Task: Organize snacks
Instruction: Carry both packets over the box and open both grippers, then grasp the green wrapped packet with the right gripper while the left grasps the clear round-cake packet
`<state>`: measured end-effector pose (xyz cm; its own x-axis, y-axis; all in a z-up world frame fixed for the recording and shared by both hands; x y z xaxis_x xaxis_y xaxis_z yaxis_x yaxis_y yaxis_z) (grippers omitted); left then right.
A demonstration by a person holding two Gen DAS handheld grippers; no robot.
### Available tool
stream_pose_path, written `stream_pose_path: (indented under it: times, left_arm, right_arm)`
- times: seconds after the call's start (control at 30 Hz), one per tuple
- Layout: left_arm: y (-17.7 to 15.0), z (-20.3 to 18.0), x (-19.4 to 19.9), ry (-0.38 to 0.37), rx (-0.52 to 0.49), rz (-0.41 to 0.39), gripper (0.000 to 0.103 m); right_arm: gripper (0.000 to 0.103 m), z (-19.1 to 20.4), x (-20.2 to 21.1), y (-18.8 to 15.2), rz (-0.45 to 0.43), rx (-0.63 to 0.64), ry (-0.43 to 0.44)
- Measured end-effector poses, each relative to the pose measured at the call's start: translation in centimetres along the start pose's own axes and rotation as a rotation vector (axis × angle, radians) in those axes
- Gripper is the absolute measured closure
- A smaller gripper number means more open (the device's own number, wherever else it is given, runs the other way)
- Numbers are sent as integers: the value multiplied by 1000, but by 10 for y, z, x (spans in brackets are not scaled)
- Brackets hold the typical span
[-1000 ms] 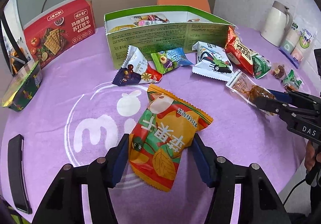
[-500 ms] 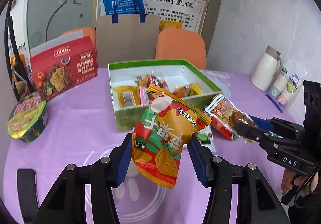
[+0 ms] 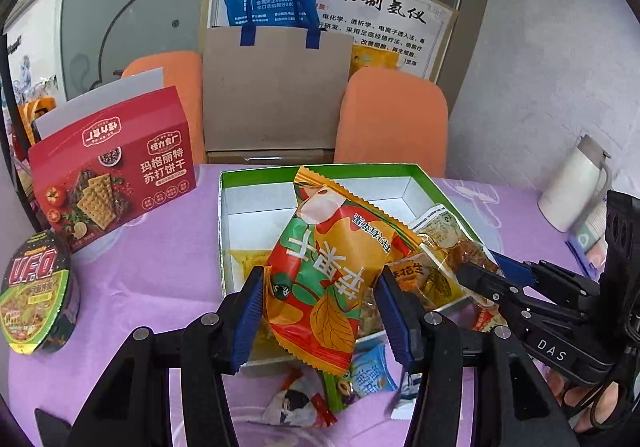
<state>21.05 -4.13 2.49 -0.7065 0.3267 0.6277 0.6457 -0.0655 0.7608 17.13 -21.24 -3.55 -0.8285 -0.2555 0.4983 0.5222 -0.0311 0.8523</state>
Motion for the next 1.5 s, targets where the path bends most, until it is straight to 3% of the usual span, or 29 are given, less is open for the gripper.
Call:
stream_pose_path:
  times: [0.17, 0.2, 0.23, 0.27, 0.3, 0.33, 0.43, 0.6, 0.87, 1.07, 1.23, 1.5]
  left_arm:
    - [4, 6, -30, 4, -3, 27, 44]
    - [3, 6, -33, 9, -9, 22, 41]
    - [3, 7, -35, 28, -13, 14, 26]
    - [2, 9, -35, 53, -12, 1, 11]
    - [1, 10, -33, 77, -6, -18, 6]
    - [0, 13, -30, 88, 5, -35, 0]
    - [0, 18, -27, 76, 38, -39, 0]
    - [0, 17, -11, 124, 19, -64, 0]
    - [-8, -9, 44, 162, -46, -110, 0]
    - [-28, -32, 81, 156, -75, -127, 0]
    - [-51, -55, 102, 110, -100, -118, 0]
    - [-87, -101, 97, -28, -126, -79, 0]
  right_arm:
    - [62, -3, -32, 3, 21, 38, -25]
    - [52, -3, -35, 3, 22, 55, -43]
    - [41, -2, -36, 3, 16, 74, -63]
    - [17, -1, -34, 3, -3, 91, -80]
    - [6, -1, -31, 3, -27, 102, -86]
    - [6, -1, -27, 3, -49, 111, -84]
    - [5, -6, -23, 2, -44, 96, -83]
    - [4, -9, -5, 0, -33, 59, -77]
    - [1, 5, 64, -1, -104, 55, -79]
    - [1, 7, 114, -20, -139, 21, -83]
    - [1, -4, 153, -50, -162, 9, -93]
    - [1, -77, 217, -103, -198, -175, -251]
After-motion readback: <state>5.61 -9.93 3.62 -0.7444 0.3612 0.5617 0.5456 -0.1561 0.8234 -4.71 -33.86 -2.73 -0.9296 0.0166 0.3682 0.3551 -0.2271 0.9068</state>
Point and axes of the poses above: each gripper's, at about its wrist camera, not at the fingertips, and x roughly against the way its jaws point, z to its left, y to its top, the point moved 3 cm from there along -x, roughly the way its jaws point, and after that the axes turned 4 degrees about -z, right-handed, at the moved point
